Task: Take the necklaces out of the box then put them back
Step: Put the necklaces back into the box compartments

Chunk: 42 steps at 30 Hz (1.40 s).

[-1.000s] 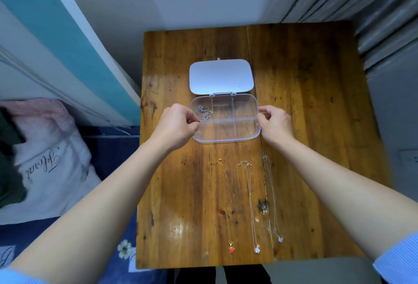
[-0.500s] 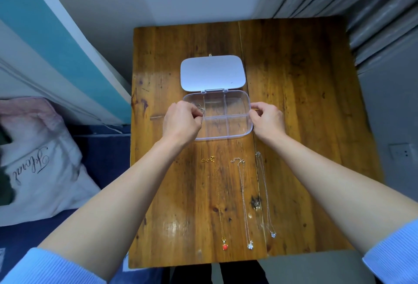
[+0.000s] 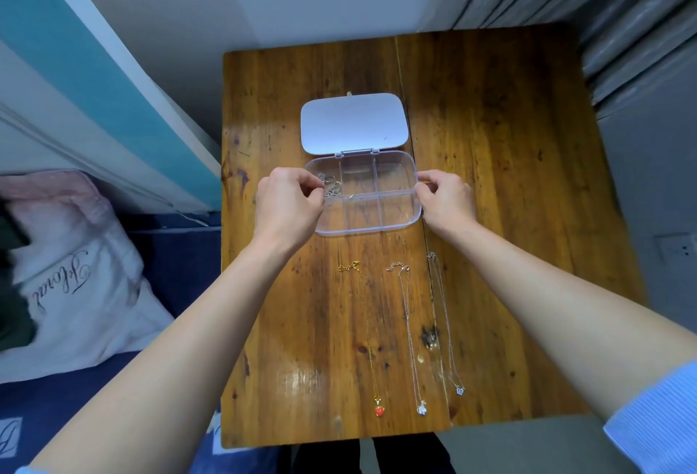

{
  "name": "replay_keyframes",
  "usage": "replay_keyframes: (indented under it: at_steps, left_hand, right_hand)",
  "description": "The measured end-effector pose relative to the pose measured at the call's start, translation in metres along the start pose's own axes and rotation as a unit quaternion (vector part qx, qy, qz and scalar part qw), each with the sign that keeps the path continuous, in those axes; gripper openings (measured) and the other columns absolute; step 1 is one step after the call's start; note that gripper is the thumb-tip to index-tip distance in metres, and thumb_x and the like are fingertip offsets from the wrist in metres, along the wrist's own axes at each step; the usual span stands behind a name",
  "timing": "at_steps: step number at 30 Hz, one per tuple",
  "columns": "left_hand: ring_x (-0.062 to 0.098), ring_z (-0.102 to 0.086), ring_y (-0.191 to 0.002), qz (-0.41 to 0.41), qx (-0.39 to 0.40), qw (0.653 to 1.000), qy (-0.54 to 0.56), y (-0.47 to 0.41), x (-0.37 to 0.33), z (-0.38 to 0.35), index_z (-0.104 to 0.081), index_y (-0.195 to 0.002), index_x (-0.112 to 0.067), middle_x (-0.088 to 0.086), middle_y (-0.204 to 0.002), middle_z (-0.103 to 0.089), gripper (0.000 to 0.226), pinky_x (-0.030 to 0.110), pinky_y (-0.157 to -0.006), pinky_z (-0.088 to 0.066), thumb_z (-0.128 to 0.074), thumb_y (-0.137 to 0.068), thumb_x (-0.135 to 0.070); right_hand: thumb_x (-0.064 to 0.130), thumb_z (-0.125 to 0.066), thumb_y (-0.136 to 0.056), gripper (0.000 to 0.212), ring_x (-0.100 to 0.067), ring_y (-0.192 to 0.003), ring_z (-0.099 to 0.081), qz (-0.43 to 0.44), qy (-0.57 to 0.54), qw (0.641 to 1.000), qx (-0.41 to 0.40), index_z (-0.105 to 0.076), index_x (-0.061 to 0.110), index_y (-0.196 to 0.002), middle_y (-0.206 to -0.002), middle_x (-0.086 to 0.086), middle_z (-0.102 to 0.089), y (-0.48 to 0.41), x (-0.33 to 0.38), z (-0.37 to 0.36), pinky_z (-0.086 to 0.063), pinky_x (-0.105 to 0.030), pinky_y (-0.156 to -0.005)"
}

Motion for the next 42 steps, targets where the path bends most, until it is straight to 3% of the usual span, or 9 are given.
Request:
replay_keyframes:
  at_steps: [4,7,14,19,23,28,32,40,42]
  left_hand:
    - [0.026,-0.066,-0.084,0.046,0.043,0.998,-0.014,-0.004,0.017,-0.015,-0.076,-0.088,-0.01,0.003,-0.077,-0.07,0.017,0.038,-0.081,-0.056,-0.06,-0.086,-0.007]
    - [0.027,-0.068,-0.079,0.053,0.03,0.998,-0.008,-0.009,0.023,-0.019,-0.076,-0.089,-0.009,0.003,-0.075,-0.068,0.016,0.039,-0.075,-0.058,-0.06,-0.085,-0.007]
    - [0.035,-0.065,-0.094,0.029,0.096,0.99,-0.1,-0.014,0.03,-0.032,-0.075,-0.095,-0.01,0.015,-0.099,-0.073,0.019,0.041,-0.081,-0.055,-0.059,-0.085,-0.008]
    - [0.039,-0.065,-0.09,-0.036,0.125,0.971,-0.201,-0.013,0.033,-0.04,-0.075,-0.098,-0.016,0.015,-0.097,-0.073,0.021,0.039,-0.072,-0.05,-0.061,-0.083,-0.012]
    - [0.037,-0.065,-0.087,-0.075,0.117,0.971,-0.194,-0.009,0.037,-0.039,-0.074,-0.097,-0.015,0.014,-0.094,-0.073,0.02,0.038,-0.067,-0.051,-0.059,-0.084,-0.01]
    - [0.033,-0.061,-0.09,-0.126,0.091,0.977,-0.143,0.006,0.051,-0.028,-0.07,-0.103,-0.011,0.009,-0.101,-0.063,0.019,0.043,-0.07,-0.051,-0.059,-0.089,-0.015]
    - [0.03,-0.059,-0.099,-0.168,0.072,0.974,-0.133,0.023,0.064,-0.025,-0.07,-0.101,-0.004,0.012,-0.112,-0.059,0.018,0.045,-0.076,-0.053,-0.063,-0.089,-0.014]
    - [0.03,-0.064,-0.093,-0.134,0.049,0.985,-0.092,0.034,0.071,-0.032,-0.07,-0.1,0.0,0.011,-0.121,-0.057,0.019,0.043,-0.079,-0.058,-0.061,-0.091,-0.015]
    - [0.029,-0.064,-0.093,-0.132,0.049,0.986,-0.088,0.034,0.071,-0.033,-0.07,-0.1,-0.001,0.011,-0.12,-0.057,0.019,0.043,-0.078,-0.058,-0.062,-0.091,-0.015]
  right_hand:
    - [0.019,-0.052,-0.096,0.029,-0.024,-0.103,-0.061,-0.002,0.003,1.0,0.006,-0.066,0.012,-0.12,-0.117,-0.008,-0.069,-0.001,-0.001,0.0,-0.05,-0.032,-0.081]
    - [0.02,-0.052,-0.097,0.029,-0.024,-0.105,-0.061,-0.005,0.001,1.0,0.006,-0.066,0.012,-0.121,-0.118,-0.007,-0.069,-0.002,-0.002,-0.002,-0.052,-0.035,-0.083]
    - [0.022,-0.057,-0.093,0.028,-0.026,-0.104,-0.062,-0.007,0.011,1.0,-0.002,-0.068,0.012,-0.117,-0.114,-0.008,-0.07,0.006,-0.002,0.003,-0.052,-0.039,-0.089]
    - [0.023,-0.064,-0.088,0.018,-0.02,-0.083,-0.062,0.056,0.011,0.998,-0.038,-0.069,0.017,-0.104,-0.096,-0.003,-0.066,0.049,-0.001,0.002,-0.05,-0.033,-0.074]
    - [0.025,-0.069,-0.085,0.012,-0.017,-0.08,-0.064,0.08,0.033,0.994,0.068,-0.071,0.019,-0.096,-0.086,0.002,-0.071,0.088,0.003,-0.019,-0.052,-0.032,-0.073]
    - [0.049,-0.069,-0.081,0.027,-0.026,-0.091,-0.065,0.027,0.201,0.954,0.223,-0.068,0.023,-0.091,-0.093,-0.001,-0.072,0.124,-0.003,-0.051,-0.051,-0.034,-0.078]
    - [0.054,-0.066,-0.082,0.037,-0.028,-0.087,-0.065,0.043,0.304,0.925,0.223,-0.068,0.018,-0.09,-0.09,-0.004,-0.071,0.147,-0.01,-0.072,-0.05,-0.036,-0.074]
    - [0.029,-0.051,-0.094,0.018,-0.024,-0.078,-0.064,0.045,0.245,0.938,0.24,-0.062,0.015,-0.089,-0.083,-0.003,-0.066,0.16,-0.02,-0.086,-0.056,-0.041,-0.073]
    - [0.026,-0.051,-0.093,0.014,-0.02,-0.073,-0.062,0.026,0.185,0.953,0.239,-0.059,0.017,-0.085,-0.078,0.0,-0.064,0.158,-0.015,-0.076,-0.053,-0.035,-0.067]
Point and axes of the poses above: each hand's wrist, its own y-axis away from the middle knuckle, its own z-axis out of the back of the hand, x = y × z, the point moved 2 cm from there along -y, towards the middle knuckle
